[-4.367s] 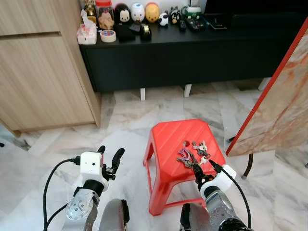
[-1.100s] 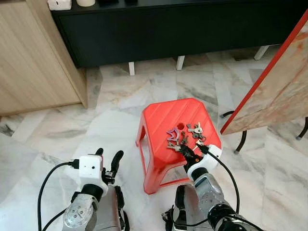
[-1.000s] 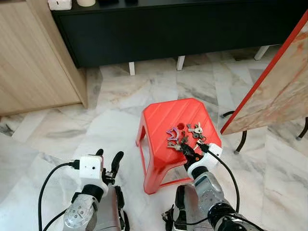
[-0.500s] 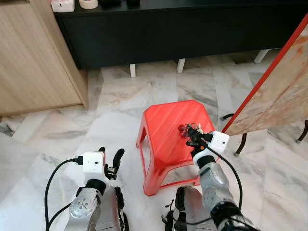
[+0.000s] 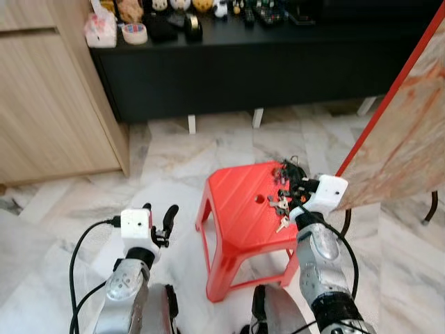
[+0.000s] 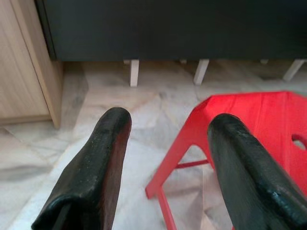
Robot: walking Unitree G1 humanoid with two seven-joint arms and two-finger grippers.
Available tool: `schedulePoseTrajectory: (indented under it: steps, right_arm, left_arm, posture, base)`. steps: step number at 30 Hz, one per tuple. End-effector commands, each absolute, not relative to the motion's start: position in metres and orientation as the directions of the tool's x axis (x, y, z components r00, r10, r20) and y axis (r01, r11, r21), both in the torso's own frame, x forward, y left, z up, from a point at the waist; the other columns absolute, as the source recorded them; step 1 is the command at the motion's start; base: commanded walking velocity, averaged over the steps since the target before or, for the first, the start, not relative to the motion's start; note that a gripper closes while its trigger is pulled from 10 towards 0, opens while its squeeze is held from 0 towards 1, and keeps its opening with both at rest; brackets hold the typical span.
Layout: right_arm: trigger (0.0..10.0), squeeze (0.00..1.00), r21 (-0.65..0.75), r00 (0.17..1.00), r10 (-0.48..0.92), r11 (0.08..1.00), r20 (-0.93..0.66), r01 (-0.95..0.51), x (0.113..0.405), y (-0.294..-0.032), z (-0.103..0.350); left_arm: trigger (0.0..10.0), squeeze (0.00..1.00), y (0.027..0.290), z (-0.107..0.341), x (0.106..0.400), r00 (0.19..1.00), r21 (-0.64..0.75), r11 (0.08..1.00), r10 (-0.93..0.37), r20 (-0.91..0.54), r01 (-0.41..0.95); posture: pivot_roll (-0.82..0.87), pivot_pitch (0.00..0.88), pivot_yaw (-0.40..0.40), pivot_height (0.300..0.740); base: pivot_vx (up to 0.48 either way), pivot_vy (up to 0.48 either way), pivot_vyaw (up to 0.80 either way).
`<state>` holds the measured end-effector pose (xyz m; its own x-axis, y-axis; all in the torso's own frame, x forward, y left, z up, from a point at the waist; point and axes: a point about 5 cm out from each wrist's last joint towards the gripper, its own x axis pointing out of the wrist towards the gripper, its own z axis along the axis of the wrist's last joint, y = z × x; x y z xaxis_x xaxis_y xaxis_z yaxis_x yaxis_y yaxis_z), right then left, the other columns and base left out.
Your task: Hang keys on a hook
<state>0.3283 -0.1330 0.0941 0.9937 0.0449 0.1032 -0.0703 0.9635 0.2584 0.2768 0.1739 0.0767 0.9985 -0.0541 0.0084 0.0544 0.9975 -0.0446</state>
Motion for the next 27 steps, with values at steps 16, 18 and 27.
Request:
schedulePoseTrajectory:
  steps: [16, 18, 27]
  right_arm:
    - [10.0, 0.0, 0.229, 0.993, 0.025, 0.972, 0.119, -0.052, 0.327, -0.144, 0.102]
    - [10.0, 0.0, 0.232, 0.993, 0.026, 0.971, 0.118, -0.053, 0.326, -0.143, 0.102]
    - [10.0, 0.0, 0.226, 0.995, 0.042, 0.972, 0.091, -0.061, 0.317, -0.145, 0.095]
  left_arm:
    - [10.0, 0.0, 0.176, 0.07, 0.279, 0.999, -0.054, 0.997, -0.05, 0.02, 0.051]
    - [10.0, 0.0, 0.176, 0.069, 0.279, 0.999, -0.054, 0.997, -0.049, 0.018, 0.05]
    - [10.0, 0.0, 0.176, 0.065, 0.277, 0.999, -0.072, 0.996, -0.045, 0.014, 0.046]
  posture:
    - [0.06, 0.0, -0.096, 0.74]
    - [0.06, 0.0, -0.096, 0.74]
    - [0.06, 0.0, -0.094, 0.74]
  base:
    - [0.0, 0.0, 0.0]
    - [0.0, 0.0, 0.0]
    - [0.0, 0.0, 0.0]
